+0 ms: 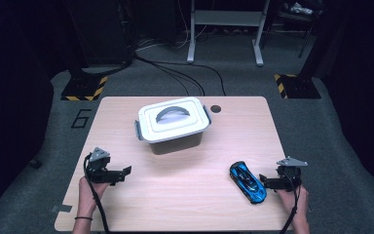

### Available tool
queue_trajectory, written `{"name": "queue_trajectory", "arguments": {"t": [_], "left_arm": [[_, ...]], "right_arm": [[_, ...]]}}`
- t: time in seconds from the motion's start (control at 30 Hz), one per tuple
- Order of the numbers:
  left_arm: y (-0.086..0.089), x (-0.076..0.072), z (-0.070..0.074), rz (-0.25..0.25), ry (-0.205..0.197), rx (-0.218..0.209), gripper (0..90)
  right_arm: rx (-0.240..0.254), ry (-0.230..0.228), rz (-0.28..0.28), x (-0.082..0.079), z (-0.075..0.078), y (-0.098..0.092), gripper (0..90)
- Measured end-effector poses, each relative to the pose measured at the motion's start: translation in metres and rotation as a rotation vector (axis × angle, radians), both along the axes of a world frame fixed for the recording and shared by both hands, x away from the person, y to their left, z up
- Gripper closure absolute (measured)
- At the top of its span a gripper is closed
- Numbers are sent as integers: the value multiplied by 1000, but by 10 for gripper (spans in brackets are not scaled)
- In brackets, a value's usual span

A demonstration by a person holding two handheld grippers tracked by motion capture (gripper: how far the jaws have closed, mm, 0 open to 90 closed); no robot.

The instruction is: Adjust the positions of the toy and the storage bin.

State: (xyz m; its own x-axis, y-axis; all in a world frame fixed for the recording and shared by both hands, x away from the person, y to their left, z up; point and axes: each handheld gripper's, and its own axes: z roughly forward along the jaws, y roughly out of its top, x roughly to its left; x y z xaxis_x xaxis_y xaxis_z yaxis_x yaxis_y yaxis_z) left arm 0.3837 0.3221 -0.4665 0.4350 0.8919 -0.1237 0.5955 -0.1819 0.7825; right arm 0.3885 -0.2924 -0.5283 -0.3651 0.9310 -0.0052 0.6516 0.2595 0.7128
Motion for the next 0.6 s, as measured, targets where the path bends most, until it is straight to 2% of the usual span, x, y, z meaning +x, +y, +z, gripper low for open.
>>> {"name": "queue_trajectory", "arguments": {"t": [0.03,0.07,0.1,0.13,0.17,0.27,0.3,0.37,0.4,0.6], "left_arm": [[-2,3,5,4,-11,-8,3],[-7,11,18,5,-22,-14,3],[-11,16,25,10,-36,-13,3],[-11,16,25,10,-36,-13,4],[-14,21,30,6,-38,-8,4],[-23,42,45,7,-41,-25,4],[-23,42,45,7,-41,-25,4],[-30,57,52,-4,-39,-16,3],[-30,57,52,-4,-39,-16,4],[-47,79,58,-9,-30,14,6]], "right_arm": [[0,0,0,0,0,0,0],[0,0,0,0,0,0,0],[1,-1,0,0,0,0,0],[1,-1,0,0,0,0,0],[1,-2,1,0,0,0,0],[3,2,1,0,0,0,0],[3,2,1,0,0,0,0],[4,2,4,0,0,0,0],[4,2,4,0,0,0,0],[5,3,4,0,0,0,0]]}}
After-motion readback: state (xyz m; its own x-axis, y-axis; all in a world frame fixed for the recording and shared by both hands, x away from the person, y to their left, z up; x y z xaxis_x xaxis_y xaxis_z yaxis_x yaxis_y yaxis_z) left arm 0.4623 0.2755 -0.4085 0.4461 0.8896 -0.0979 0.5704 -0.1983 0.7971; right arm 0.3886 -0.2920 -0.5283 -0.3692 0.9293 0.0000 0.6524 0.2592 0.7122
